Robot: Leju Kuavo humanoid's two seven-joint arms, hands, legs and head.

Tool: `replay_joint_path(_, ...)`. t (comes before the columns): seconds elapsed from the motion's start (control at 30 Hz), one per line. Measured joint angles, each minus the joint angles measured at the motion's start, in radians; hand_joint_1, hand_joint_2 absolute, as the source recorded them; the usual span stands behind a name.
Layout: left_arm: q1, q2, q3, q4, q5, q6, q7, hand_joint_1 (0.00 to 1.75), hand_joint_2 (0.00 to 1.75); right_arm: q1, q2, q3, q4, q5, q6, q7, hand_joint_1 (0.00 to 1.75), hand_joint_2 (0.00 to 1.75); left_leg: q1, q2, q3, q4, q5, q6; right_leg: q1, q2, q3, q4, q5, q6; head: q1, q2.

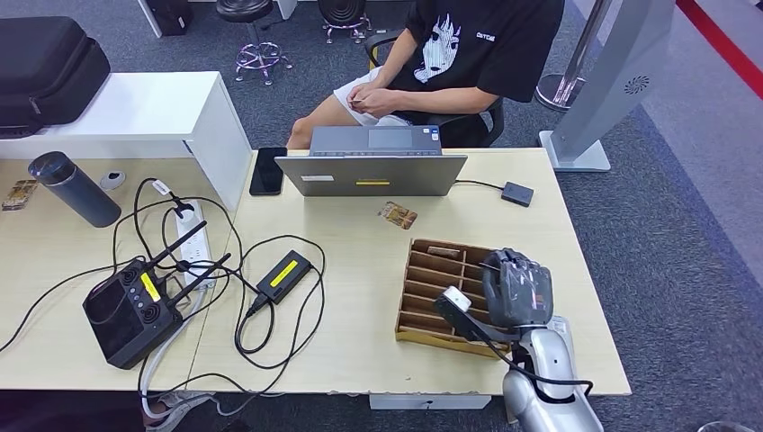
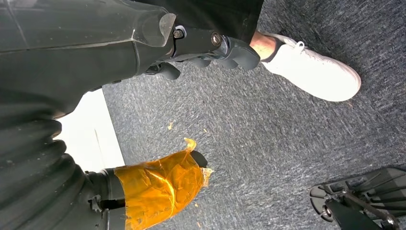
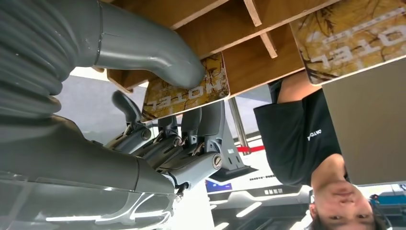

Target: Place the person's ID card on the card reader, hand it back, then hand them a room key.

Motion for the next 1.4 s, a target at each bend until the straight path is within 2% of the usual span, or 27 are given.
replay_joint_path(0.2, 0.0, 0.0, -0.001, 0.0, -0.006, 0.0, 0.0, 0.0, 1.75, -0.002, 0.0, 0.001, -0.018, -0.01, -0.04, -0.006, 1.66, 1.75, 0.0, 0.0, 0.0, 0.0, 0.0, 0.0, 0.0, 0.0, 0.0, 0.0, 0.0, 0.0, 0.0, 0.0)
replay_joint_path(0.57, -0.001, -0.001, -0.003, 0.0, -0.013, 0.0, 0.0, 0.0, 1.75, -0.004, 0.0, 0.007, -0.2, -0.058, -0.066, -0.041, 1.73, 1.75, 0.0, 0.0, 0.0, 0.0, 0.0, 0.0, 0.0, 0.0, 0.0, 0.0, 0.0, 0.0, 0.0, 0.0)
replay_joint_path(0.67, -0.002, -0.001, -0.004, 0.0, -0.021, 0.0, 0.0, 0.0, 1.75, -0.025, 0.0, 0.029, -0.285, -0.093, -0.01, -0.048, 1.75, 1.75, 0.0, 0.001, 0.0, 0.0, 0.0, 0.0, 0.0, 0.001, 0.0, 0.0, 0.0, 0.0, 0.0, 0.0)
replay_joint_path(0.8, -0.015, -0.007, -0.025, 0.0, -0.045, 0.0, 0.0, 0.0, 1.75, -0.114, 0.014, 0.087, -0.318, -0.145, 0.14, -0.034, 1.75, 1.75, 0.0, 0.001, -0.001, 0.0, 0.001, -0.001, 0.0, 0.001, -0.001, 0.001, 0.001, -0.001, 0.0, 0.0)
replay_joint_path(0.93, -0.047, -0.02, -0.062, 0.0, -0.084, 0.0, 0.0, 0.0, 1.75, -0.301, 0.075, 0.156, -0.184, -0.214, 0.277, 0.001, 1.75, 1.75, 0.0, 0.004, -0.002, 0.0, 0.004, -0.003, 0.0, 0.003, -0.004, 0.003, 0.005, -0.003, 0.0, 0.0)
replay_joint_path(1.13, -0.076, -0.041, -0.12, 0.0, -0.095, 0.0, 0.0, 0.0, 1.75, -0.538, 0.182, 0.2, 0.106, -0.273, 0.356, 0.066, 1.75, 1.75, 0.001, 0.002, -0.003, 0.0, 0.007, -0.002, 0.0, 0.002, -0.005, 0.004, 0.005, -0.004, 0.0, 0.0)
replay_joint_path(1.27, -0.089, -0.052, -0.152, 0.0, -0.095, 0.0, 0.0, 0.0, 1.75, -0.638, 0.241, 0.205, 0.256, -0.29, 0.363, 0.087, 1.75, 1.75, 0.001, 0.002, -0.004, 0.0, 0.007, -0.002, 0.0, 0.002, -0.006, 0.003, 0.005, -0.004, 0.0, 0.0)
replay_joint_path(1.4, -0.093, -0.058, -0.167, 0.0, -0.095, 0.0, 0.0, 0.0, 1.75, -0.681, 0.28, 0.215, 0.347, -0.287, 0.351, 0.084, 1.75, 1.75, 0.0, 0.002, -0.004, 0.0, 0.006, -0.002, 0.0, 0.002, -0.006, 0.003, 0.005, -0.004, 0.0, 0.0)
